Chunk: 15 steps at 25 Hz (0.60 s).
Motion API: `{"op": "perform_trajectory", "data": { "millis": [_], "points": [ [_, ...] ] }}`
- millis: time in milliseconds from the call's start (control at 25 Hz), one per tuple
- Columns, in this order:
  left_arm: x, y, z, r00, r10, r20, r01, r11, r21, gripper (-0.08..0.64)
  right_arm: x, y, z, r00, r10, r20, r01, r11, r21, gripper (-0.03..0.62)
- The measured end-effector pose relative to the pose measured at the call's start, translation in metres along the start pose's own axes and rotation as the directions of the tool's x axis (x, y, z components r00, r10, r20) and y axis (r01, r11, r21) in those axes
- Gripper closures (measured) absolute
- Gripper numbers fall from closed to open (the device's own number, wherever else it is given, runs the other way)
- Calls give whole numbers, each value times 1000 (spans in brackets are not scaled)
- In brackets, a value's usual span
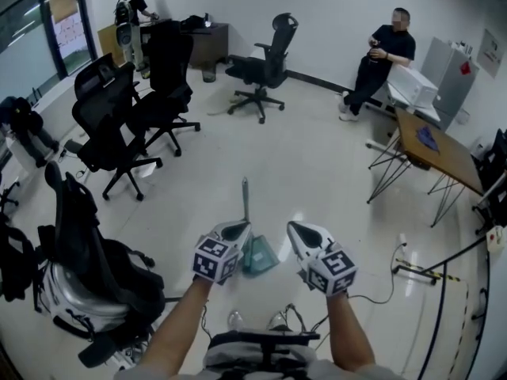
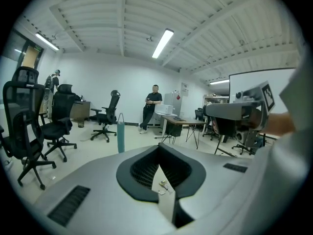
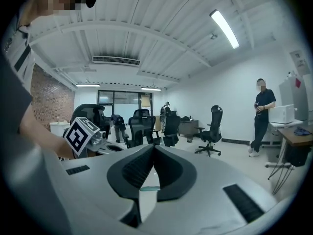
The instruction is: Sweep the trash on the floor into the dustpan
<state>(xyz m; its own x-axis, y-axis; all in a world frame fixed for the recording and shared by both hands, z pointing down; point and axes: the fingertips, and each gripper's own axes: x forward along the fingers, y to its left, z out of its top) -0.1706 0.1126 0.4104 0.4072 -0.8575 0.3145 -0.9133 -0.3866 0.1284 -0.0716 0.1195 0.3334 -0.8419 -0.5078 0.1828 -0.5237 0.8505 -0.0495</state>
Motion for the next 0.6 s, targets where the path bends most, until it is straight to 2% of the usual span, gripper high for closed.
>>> {"op": "perform_trajectory", "data": {
  "millis": [200,360,480,600],
  "points": [
    [33,39,-23,996,40,-84,-39,999,18,552,48,-7,-6,997,63,-41,-63,998,-6,590],
    [52,75,-56,977,117,-177,-114,993,26,552,90,-21,-35,991,111,-81,-110,994,12,589],
    [75,93,-93,969,88,-229,-90,996,-1,544,120,-30,-58,983,121,-136,-123,992,-2,589],
    [94,109,-123,953,44,-301,-43,999,10,483,140,-31,-67,973,123,-196,-120,992,26,588]
  ]
}}
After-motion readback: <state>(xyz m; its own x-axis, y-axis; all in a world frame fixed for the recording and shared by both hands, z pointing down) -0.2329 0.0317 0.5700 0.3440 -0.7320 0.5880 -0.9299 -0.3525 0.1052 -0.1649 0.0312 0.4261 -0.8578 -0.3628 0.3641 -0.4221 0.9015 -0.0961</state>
